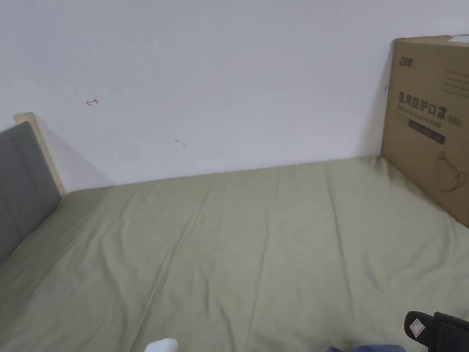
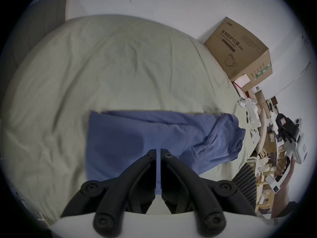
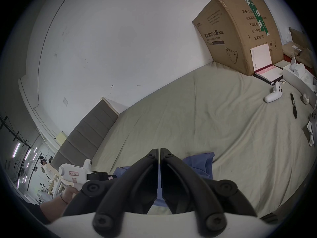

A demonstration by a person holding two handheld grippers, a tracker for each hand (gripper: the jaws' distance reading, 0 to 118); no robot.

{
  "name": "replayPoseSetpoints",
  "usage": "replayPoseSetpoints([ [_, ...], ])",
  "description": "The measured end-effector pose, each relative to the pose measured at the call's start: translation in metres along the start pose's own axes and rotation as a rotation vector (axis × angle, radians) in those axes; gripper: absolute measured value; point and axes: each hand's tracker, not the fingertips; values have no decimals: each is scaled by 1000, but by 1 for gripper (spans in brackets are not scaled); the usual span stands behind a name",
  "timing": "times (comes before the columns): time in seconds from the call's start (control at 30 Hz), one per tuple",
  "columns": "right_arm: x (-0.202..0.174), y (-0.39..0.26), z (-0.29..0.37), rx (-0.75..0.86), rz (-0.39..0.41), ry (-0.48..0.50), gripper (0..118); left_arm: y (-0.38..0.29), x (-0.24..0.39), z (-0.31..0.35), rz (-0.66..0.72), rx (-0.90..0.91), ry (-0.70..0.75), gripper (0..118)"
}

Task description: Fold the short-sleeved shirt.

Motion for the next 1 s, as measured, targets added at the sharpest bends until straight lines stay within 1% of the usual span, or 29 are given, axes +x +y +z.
replayPoseSetpoints([
  [0.07,-2,-1,0,-6,-6,3,3,-5,11,-25,-21,-36,-36,5],
  [0.17,-2,-3,0,-14,5,-5,3,-13,31,-67,-53,-112,-48,5],
  [0.2,-2,-3,0,-16,12,-10,3,-17,37,-78,-55,-118,-39,5],
  [0.27,-3,-2,1,-18,23,-19,3,-19,47,-78,-62,-83,-1,5],
  [0.33,-1,-2,1,-19,24,-20,3,-14,49,-70,-8,-70,-79,5],
  [0.37,-1,-2,1,-20,23,-19,3,-13,48,-64,36,-69,-181,5],
  [0.43,-1,-2,0,-22,22,-17,3,-13,44,-52,101,-37,-456,5],
  [0.47,-1,-2,-1,-23,21,-16,3,-12,44,-42,103,-13,-528,5],
  [0.57,-3,-1,-4,-24,6,-11,3,-3,22,-7,81,115,-481,5],
  [0.63,-3,0,-5,-21,-7,-4,3,5,-12,12,147,155,-482,6],
  [0.67,-4,0,-5,-21,-9,-4,3,9,-37,20,198,170,-482,15],
  [0.73,-2,2,-8,-26,-6,-5,3,14,-79,32,289,164,-459,85],
  [0.77,-3,2,-9,-31,0,-6,3,15,-100,35,344,138,-433,111],
  [0.8,-4,2,-10,-36,5,-8,3,15,-123,38,372,142,-404,118],
  [0.83,-5,1,-12,-41,10,-10,3,15,-139,43,389,170,-390,118],
  [0.9,-6,0,-15,-51,17,-17,3,13,-170,45,402,162,-336,118],
  [0.93,-7,0,-16,-55,17,-18,3,10,-153,51,412,151,-331,118],
  [1.0,-9,-1,-19,-69,20,-21,3,4,-173,38,459,121,-370,118],
])
